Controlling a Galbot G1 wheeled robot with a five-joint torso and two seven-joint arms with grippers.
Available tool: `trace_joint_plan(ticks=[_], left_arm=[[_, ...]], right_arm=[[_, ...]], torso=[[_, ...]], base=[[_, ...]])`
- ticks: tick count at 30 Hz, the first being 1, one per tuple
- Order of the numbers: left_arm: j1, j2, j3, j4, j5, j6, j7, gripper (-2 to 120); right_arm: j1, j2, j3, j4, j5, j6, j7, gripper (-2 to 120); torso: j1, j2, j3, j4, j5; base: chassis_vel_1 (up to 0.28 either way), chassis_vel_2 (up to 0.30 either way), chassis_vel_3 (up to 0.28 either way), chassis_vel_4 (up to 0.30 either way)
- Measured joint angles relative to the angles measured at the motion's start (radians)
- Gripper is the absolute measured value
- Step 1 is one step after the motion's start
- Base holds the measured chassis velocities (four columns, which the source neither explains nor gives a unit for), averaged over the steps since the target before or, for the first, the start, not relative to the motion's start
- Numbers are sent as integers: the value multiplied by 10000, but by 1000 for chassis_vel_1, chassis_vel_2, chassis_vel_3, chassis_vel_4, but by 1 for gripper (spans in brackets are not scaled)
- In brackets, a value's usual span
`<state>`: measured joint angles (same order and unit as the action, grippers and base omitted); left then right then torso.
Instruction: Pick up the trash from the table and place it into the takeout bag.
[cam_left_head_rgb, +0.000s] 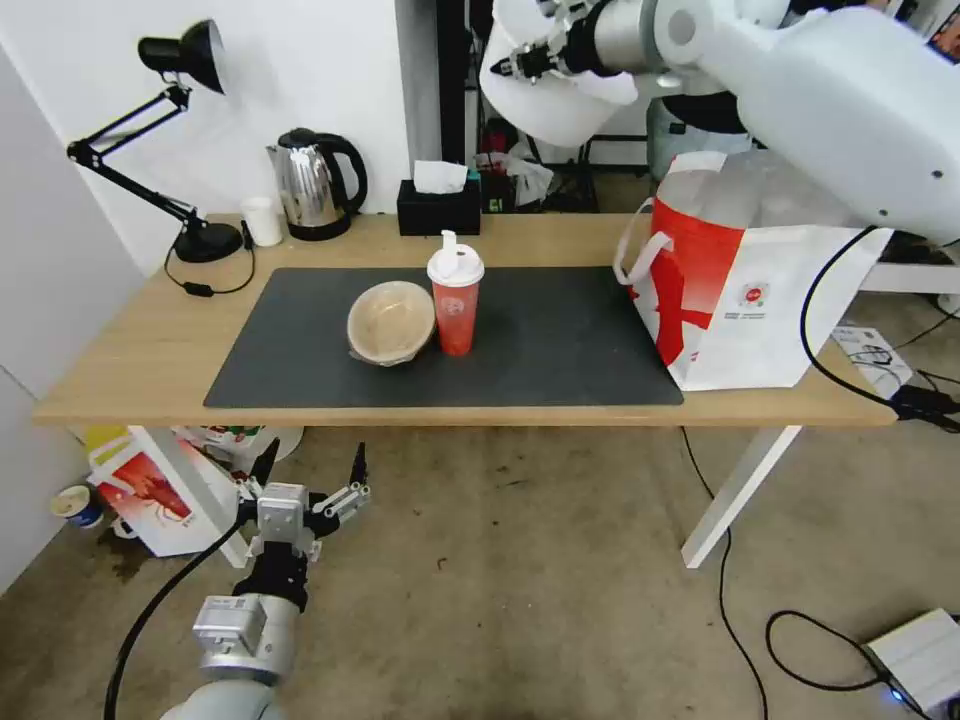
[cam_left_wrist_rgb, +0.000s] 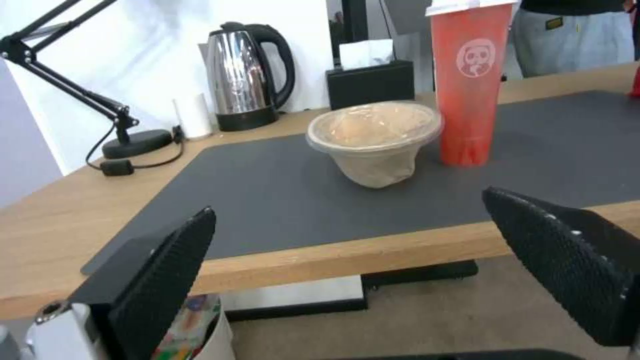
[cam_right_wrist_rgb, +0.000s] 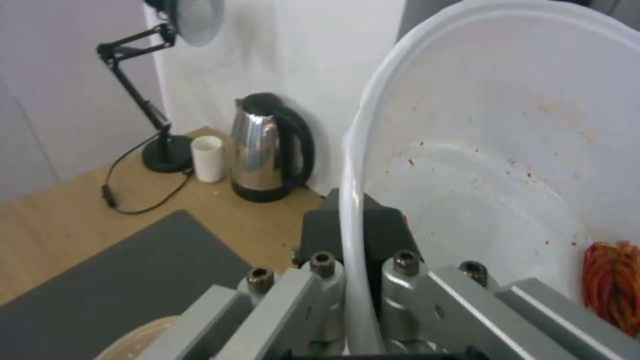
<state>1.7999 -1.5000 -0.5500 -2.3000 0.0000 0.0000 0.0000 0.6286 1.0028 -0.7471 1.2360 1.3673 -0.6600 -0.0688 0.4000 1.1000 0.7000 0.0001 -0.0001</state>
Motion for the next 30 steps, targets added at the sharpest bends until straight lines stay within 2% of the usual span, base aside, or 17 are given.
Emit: trace_joint_plan(ticks=[12, 16, 30], left_arm=[[0, 0, 0, 0, 0, 0, 0, 100], [0, 0, 0, 0, 0, 0, 0, 100], [0, 0, 0, 0, 0, 0, 0, 100]], right_arm=[[-442, -907, 393, 199, 77, -54, 202, 0], [-999, -1437, 811, 534, 264, -59, 445, 0], [-2784, -2504, 2214, 1539, 528, -82, 986, 0]], torso=[[0, -1, 0, 0, 4], [-1, 0, 0, -3, 4], [0, -1, 0, 1, 3]], base=[[0, 0, 0, 0], [0, 0, 0, 0], [0, 0, 0, 0]])
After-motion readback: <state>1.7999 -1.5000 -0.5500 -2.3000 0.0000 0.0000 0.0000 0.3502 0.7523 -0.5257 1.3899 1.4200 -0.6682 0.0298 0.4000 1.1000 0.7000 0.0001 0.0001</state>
